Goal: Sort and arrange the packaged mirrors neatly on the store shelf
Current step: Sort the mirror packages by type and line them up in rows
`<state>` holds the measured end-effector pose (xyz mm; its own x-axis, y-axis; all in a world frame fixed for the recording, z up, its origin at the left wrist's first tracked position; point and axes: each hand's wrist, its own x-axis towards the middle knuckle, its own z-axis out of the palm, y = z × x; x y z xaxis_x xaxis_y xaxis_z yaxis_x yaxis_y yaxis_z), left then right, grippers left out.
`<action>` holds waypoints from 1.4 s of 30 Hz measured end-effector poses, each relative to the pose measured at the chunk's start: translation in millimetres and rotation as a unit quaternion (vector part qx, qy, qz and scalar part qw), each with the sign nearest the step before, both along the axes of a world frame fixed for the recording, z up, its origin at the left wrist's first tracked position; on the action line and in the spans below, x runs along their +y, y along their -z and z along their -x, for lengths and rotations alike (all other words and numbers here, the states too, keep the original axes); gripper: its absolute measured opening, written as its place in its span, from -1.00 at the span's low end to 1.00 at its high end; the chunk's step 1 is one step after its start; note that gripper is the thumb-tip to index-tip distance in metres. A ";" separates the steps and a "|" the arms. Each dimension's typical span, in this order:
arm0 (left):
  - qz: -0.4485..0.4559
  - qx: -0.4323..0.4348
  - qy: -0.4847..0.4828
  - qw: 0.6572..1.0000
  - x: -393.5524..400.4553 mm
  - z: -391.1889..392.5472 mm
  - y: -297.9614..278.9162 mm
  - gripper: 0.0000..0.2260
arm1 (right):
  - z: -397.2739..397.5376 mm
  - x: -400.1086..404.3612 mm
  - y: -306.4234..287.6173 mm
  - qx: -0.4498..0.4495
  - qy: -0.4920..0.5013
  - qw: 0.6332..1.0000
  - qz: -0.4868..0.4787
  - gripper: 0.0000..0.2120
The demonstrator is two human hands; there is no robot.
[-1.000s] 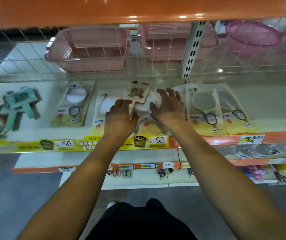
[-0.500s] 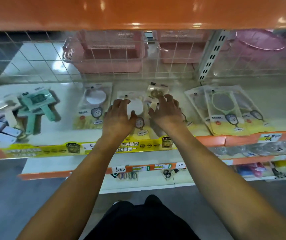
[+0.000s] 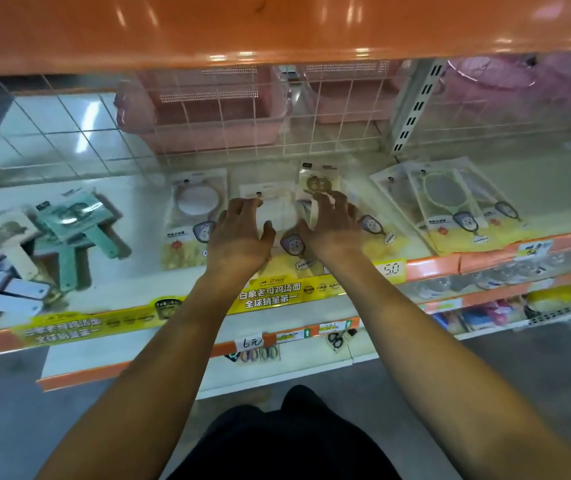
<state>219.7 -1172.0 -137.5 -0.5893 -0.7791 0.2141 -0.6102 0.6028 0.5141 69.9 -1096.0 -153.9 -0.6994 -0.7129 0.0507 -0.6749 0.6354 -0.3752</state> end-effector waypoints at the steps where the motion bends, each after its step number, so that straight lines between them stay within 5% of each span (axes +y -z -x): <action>1: 0.004 0.002 -0.001 1.000 0.1 0.6 0.3 -0.63 | 0.6 -0.9 0.1 0.001 -0.001 1.000 0.006 -0.45; 26: -0.006 -0.025 -0.026 0.999 -21.5 16.3 5.1 -0.65 | 24.0 -42.4 12.6 0.037 -0.010 0.999 -0.032 -0.42; 34: -0.015 -0.027 -0.020 0.999 -23.4 19.4 5.5 -0.65 | 30.0 -44.8 9.6 0.018 -0.006 1.000 -0.019 -0.66; 42: -0.016 -0.036 -0.024 0.999 -17.3 26.7 2.9 -0.65 | 38.5 -32.6 11.3 0.017 -0.033 0.999 -0.003 -0.70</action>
